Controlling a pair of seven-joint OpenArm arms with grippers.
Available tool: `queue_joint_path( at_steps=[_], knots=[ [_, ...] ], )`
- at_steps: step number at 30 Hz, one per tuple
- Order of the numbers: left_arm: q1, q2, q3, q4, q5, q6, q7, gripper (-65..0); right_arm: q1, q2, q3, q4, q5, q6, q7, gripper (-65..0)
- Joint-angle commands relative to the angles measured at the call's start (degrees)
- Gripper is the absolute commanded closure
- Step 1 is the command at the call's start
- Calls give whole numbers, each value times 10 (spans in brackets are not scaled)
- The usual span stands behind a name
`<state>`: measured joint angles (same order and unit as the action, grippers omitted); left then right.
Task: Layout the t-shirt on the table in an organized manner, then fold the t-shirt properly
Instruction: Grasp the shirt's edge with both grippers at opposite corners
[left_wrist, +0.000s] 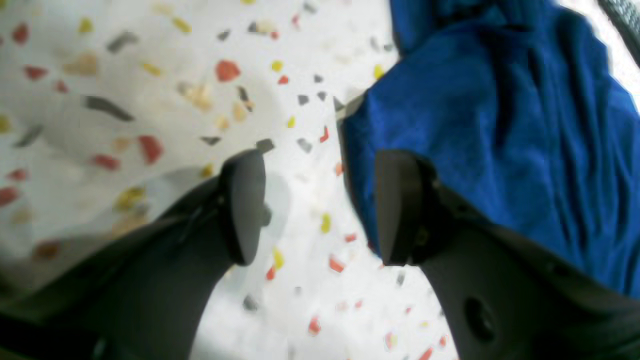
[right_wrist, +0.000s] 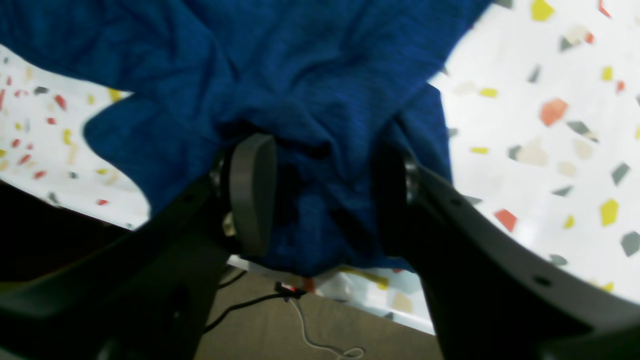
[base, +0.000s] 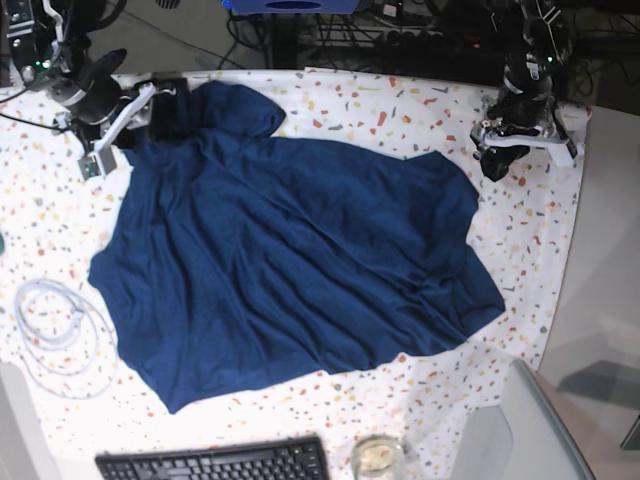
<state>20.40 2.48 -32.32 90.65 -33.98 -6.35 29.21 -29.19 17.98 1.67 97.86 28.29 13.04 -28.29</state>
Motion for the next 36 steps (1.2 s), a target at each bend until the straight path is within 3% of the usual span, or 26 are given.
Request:
queue_joint_path(
  at_steps=[1,4,9,27,32,36],
  knots=[
    [-16,-7,-8,3,-5,-4,-5,-321,0,4,2,8,7,4,11,-296],
    [-44,-8,-10,-21,-5,2,6,-319,0,4,2,8,7,4,11,-296],
    [-67,-9,-6,-52,-5,56,6,-314,0,4,3,7,7,4,11,-296],
    [-102,-6,-4,-102,-5,57,7,-313,8,4,0,6,7,4,11,-296],
    [-111,-8,33,-102,-6,59,7,-313,12,4,0,6,7,4,11,-296],
    [-114,-6,41,-102,-7,80,5,-313,12,4,0,6,7,4,11,-296]
  ],
)
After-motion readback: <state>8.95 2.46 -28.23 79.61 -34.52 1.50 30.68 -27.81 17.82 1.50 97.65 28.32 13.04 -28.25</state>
